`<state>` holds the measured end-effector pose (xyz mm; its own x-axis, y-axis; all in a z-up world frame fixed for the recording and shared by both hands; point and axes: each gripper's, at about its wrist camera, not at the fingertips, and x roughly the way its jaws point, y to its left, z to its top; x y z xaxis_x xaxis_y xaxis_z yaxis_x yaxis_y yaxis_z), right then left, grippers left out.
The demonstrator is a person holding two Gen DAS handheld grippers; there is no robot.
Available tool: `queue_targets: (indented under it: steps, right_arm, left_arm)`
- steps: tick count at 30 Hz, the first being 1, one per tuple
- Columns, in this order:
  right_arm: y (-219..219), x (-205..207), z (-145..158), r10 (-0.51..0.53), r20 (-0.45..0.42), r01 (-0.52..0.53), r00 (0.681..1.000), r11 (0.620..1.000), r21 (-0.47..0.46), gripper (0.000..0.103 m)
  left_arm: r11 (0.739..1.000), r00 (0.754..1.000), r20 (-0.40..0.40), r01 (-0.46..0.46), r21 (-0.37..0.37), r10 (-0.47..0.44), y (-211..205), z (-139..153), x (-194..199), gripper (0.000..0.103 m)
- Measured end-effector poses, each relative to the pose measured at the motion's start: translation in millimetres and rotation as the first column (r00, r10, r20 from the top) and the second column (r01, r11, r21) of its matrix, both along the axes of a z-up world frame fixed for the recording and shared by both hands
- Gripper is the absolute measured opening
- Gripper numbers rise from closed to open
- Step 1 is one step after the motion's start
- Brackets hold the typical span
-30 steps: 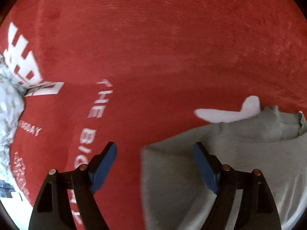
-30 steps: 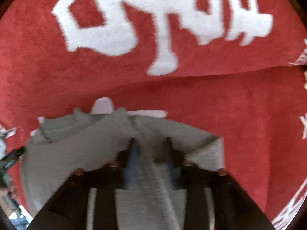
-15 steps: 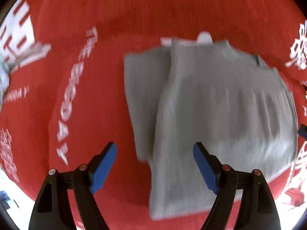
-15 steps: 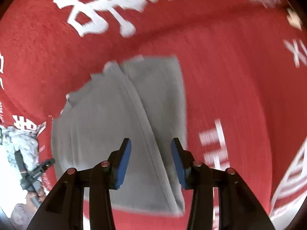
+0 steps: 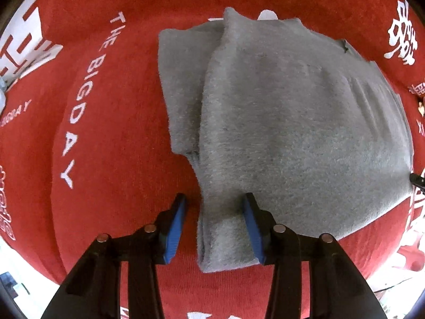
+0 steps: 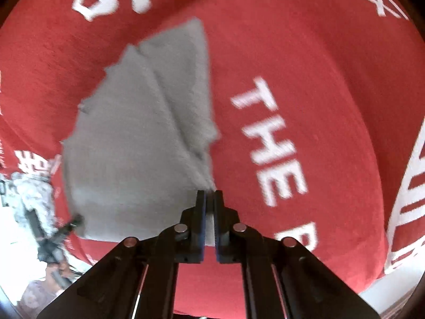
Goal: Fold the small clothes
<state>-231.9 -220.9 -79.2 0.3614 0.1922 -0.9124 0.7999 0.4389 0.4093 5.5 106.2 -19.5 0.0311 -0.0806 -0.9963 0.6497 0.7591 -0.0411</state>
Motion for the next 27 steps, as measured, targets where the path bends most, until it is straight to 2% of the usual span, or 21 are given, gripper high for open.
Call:
queue_targets:
  steps: [3, 4, 6, 7, 9, 11, 15, 19, 21, 23, 24, 27]
  right_arm:
    - [2.9, -4.2, 5.7, -0.013, -0.003, 0.013, 1.000, 1.000, -0.004, 0.005]
    - [4.6, -4.8, 8.6, 0.000, -0.036, -0.001, 0.999, 1.000, -0.022, 0.005]
    - [9.8, -10.9, 10.2, 0.020, -0.159, -0.032, 0.987, 0.997, -0.073, 0.005]
    - [10.1, -14.9, 12.8, 0.002, -0.176, -0.018, 0.984, 0.996, -0.086, 0.005]
    - [6.1, -24.6, 26.9, -0.069, -0.153, 0.050, 0.986, 0.991, -0.124, 0.005]
    - [3.4, -19.5, 44.2, -0.083, -0.103, 0.064, 0.991, 0.982, -0.175, 0.006]
    - [3.8, 32.5, 60.9, 0.041, -0.014, -0.044, 0.999, 0.969, -0.244, 0.006]
    - [2.2, 90.9, 43.9, 0.105, 0.017, -0.099, 0.994, 0.969, -0.227, 0.006]
    - [-2.1, 106.7, 29.4, 0.100, 0.019, -0.094, 0.995, 0.976, -0.198, 0.006]
    - [-3.8, 110.1, 16.2, 0.079, 0.001, -0.078, 0.997, 0.984, -0.159, 0.006]
    - [-7.5, 108.1, 9.2, 0.063, -0.002, -0.062, 0.998, 0.988, -0.139, 0.003]
    - [-15.0, 94.8, 11.1, 0.036, 0.013, -0.034, 0.999, 0.990, -0.140, 0.001]
  left_arm:
    - [1.000, 1.000, 0.006, 0.001, 0.032, -0.001, 7.9, 6.3, -5.1, 0.047]
    - [0.999, 1.000, 0.003, -0.013, 0.037, 0.013, 11.4, 9.2, -3.6, 0.047]
    - [0.998, 0.999, 0.007, -0.046, 0.036, 0.046, 14.4, 18.6, 0.1, 0.047]
    - [0.998, 0.998, 0.016, -0.057, 0.027, 0.056, 14.4, 24.7, 0.1, 0.047]
    - [0.998, 0.997, 0.044, -0.065, -0.007, 0.065, 10.4, 34.0, 9.2, 0.047]
    - [0.997, 0.996, 0.070, -0.056, -0.052, 0.059, -5.7, 45.3, 15.3, 0.047]
    - [0.992, 0.993, 0.100, -0.048, -0.120, 0.060, -42.5, 49.1, 46.8, 0.047]
    - [0.986, 0.991, 0.086, -0.086, -0.146, 0.100, -64.3, 26.7, 64.6, 0.047]
    - [0.989, 0.990, 0.082, -0.101, -0.111, 0.110, -71.4, 9.9, 66.6, 0.047]
    - [0.990, 0.989, 0.084, -0.114, -0.085, 0.121, -68.8, -0.4, 69.0, 0.047]
    - [0.986, 0.988, 0.073, -0.128, -0.103, 0.136, -64.3, -1.5, 71.9, 0.047]
    - [0.981, 0.981, 0.085, -0.167, -0.099, 0.176, -52.3, 4.3, 80.0, 0.047]
